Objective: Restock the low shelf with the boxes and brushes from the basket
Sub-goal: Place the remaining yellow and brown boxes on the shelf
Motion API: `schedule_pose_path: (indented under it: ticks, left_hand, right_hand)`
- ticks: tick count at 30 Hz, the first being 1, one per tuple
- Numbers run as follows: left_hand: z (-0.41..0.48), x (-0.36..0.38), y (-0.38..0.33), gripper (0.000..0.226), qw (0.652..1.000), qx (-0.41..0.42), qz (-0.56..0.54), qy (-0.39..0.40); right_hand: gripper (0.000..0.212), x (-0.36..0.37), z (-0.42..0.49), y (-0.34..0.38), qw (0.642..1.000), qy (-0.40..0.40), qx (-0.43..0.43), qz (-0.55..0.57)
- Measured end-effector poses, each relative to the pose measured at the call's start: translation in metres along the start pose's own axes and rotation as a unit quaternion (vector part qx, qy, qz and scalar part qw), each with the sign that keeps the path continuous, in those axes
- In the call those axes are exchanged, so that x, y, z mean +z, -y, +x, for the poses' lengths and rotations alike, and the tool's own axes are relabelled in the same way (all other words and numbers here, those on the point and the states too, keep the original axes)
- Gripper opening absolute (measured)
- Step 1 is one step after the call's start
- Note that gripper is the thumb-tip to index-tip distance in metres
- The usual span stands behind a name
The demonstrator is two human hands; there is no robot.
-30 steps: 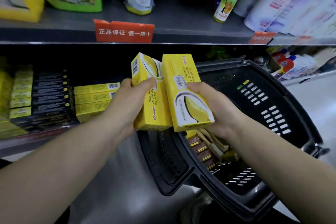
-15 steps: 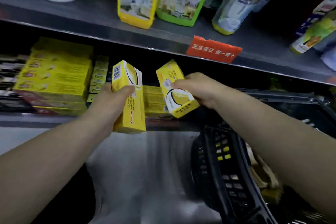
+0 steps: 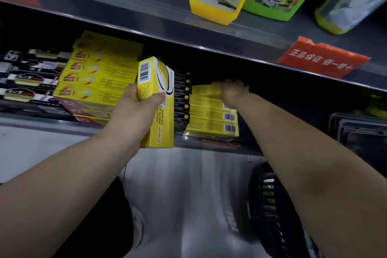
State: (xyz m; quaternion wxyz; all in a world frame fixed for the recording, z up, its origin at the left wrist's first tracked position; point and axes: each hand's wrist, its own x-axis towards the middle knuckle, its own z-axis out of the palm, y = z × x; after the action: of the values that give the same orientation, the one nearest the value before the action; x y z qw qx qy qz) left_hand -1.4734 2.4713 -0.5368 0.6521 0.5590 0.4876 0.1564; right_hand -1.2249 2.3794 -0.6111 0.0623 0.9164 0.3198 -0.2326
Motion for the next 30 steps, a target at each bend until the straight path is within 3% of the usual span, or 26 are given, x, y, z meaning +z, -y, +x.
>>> schedule_pose_path:
  ticks: [3, 6, 9, 13, 18, 20, 22, 26, 30]
  left_hand:
    - [0.001, 0.005, 0.000, 0.009, 1.000, 0.006, 0.000, 0.008]
    - [0.003, 0.009, 0.002, 0.006, 1.000, 0.009, 0.006, 0.023]
    - [0.001, 0.014, 0.002, 0.020, 0.999, 0.021, 0.031, 0.027]
    - [-0.001, 0.016, 0.003, 0.023, 0.997, 0.041, 0.067, 0.022]
    - [-0.004, 0.016, 0.007, 0.026, 0.990, 0.071, 0.105, 0.068]
    - [-0.007, 0.018, 0.008, 0.023, 0.982, 0.091, 0.127, 0.101]
    - [-0.012, 0.020, 0.006, 0.023, 0.971, 0.121, 0.157, 0.132]
    - [-0.017, 0.022, 0.001, 0.050, 0.943, 0.178, 0.234, 0.155]
    - [-0.015, 0.018, -0.002, 0.066, 0.904, 0.248, 0.334, 0.097]
  right_hand:
    - [0.054, 0.016, 0.005, -0.006, 0.998, 0.060, -0.026, 0.014]
    - [0.064, 0.019, 0.007, -0.006, 0.996, 0.070, -0.036, 0.034]
    - [0.072, 0.016, 0.003, -0.005, 0.996, 0.081, -0.048, -0.004]
    - [0.075, -0.011, -0.016, 0.007, 0.993, 0.085, -0.079, -0.005]
    - [0.098, -0.052, -0.080, 0.030, 0.948, 0.086, -0.216, 0.219]
    - [0.104, -0.056, -0.108, 0.037, 0.933, 0.038, -0.280, 0.225]
    - [0.099, -0.055, -0.127, 0.041, 0.932, -0.026, -0.331, 0.145]
    - [0.066, -0.058, -0.144, 0.039, 0.927, -0.130, -0.352, -0.001]
    - [0.054, -0.062, -0.145, 0.012, 0.955, -0.107, -0.277, 0.031]
